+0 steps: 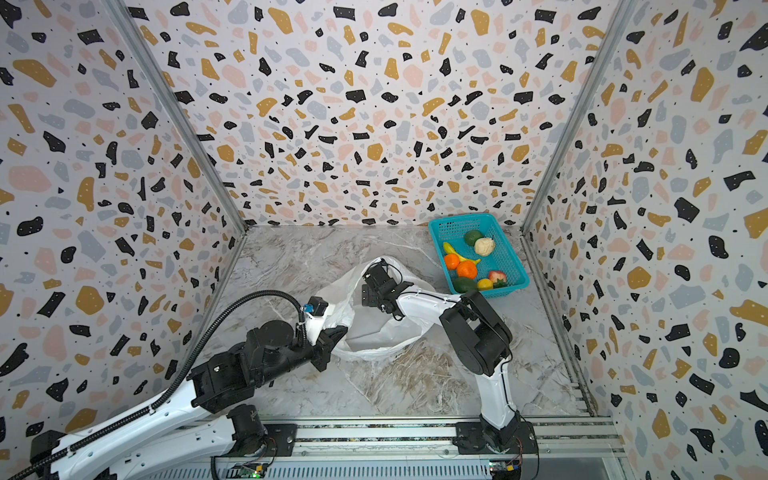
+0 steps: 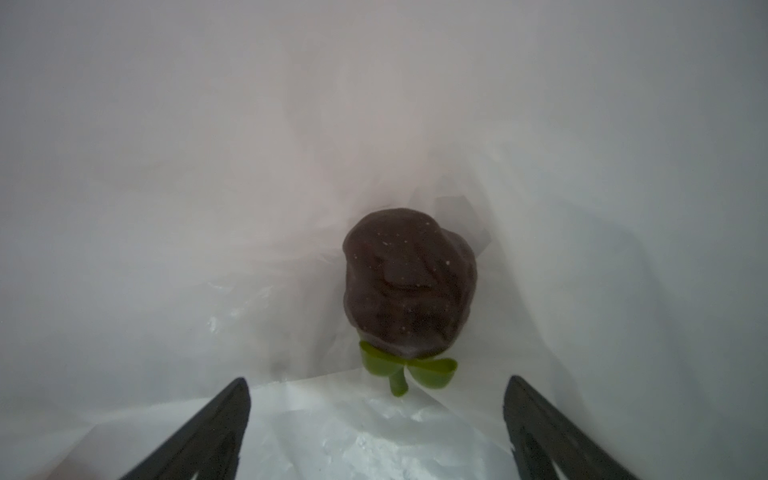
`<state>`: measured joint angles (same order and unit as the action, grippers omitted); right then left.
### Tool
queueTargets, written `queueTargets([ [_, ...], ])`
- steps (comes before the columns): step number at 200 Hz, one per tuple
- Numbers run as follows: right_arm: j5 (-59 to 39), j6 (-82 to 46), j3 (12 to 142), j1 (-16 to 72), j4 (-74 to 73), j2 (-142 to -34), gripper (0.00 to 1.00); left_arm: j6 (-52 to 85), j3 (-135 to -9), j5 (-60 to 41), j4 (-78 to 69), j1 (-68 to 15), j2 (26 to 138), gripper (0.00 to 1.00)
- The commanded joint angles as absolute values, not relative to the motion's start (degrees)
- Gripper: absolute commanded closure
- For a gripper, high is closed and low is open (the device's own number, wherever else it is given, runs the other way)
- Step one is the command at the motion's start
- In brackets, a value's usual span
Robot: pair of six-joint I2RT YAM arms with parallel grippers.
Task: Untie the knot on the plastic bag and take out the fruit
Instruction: 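Lower the right gripper onto the dark mangosteen and close on it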
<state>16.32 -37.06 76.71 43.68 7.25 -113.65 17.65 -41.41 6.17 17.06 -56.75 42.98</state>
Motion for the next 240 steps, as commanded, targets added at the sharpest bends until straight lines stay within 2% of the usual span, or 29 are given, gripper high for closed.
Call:
queueTargets([
  [1, 17.3, -39.7, 78.8, 42.2, 6.5, -114.0, 0.03, 17.8, -42.9, 4.3, 17.1, -57.0, 42.3, 1.00],
  [55, 14.4, -45.5, 79.1, 39.7, 2.7, -116.9, 0.04, 17.4, -43.0, 0.9, 16.6, -57.0, 43.6, 1.00],
  [134, 18.8, -47.1, 82.4, 39.8, -0.2, -121.1, 0.09, 17.2, -43.1, -3.3, 16.1, -57.0, 44.4, 1.00],
  [196, 20.9, -44.1, 87.4, 39.8, 1.9, -124.9, 0.28, 17.1, -43.5, -3.3, 16.7, -57.0, 43.9, 1.00],
  [220, 21.0, -43.6, 86.7, 39.8, 1.8, -124.6, 0.44, 17.1, -43.4, -3.0, 16.6, -57.0, 43.8, 1.00],
  [240, 21.3, -43.0, 85.8, 39.8, 1.3, -123.9, 0.48, 17.1, -43.4, -2.8, 16.2, -57.0, 43.9, 1.00],
])
